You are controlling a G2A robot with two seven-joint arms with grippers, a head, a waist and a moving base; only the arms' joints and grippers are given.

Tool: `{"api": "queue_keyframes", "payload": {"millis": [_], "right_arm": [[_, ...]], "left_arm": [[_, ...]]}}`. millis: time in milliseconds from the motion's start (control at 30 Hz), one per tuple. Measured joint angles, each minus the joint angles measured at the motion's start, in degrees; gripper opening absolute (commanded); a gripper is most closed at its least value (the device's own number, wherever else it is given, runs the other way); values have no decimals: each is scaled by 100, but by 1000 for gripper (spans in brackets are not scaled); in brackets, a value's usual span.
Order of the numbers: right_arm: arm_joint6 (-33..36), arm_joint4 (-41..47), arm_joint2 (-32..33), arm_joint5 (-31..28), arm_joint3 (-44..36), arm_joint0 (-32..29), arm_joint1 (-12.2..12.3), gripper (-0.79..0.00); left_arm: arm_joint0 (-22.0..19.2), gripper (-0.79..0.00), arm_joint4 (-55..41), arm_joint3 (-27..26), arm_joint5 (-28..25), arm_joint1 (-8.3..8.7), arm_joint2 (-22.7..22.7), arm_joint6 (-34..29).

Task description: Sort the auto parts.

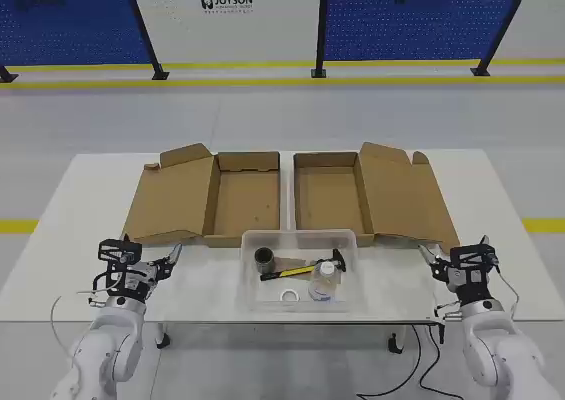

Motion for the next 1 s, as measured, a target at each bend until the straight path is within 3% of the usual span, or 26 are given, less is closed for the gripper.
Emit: {"api": "queue_keyframes", "payload": {"millis": [500,733,1000], "right_arm": [[0,0,0,0,0,0,0,0],[0,0,0,0,0,0,0,0],[0,0,0,0,0,0,0,0]], "left_arm": [[-176,0,11,-202,-135,-9,55,-116],[-608,0,-301,-803,-817,-22,363,-560],[-751,0,-609,-1278,-1680,-43,1060,-1143]]}}
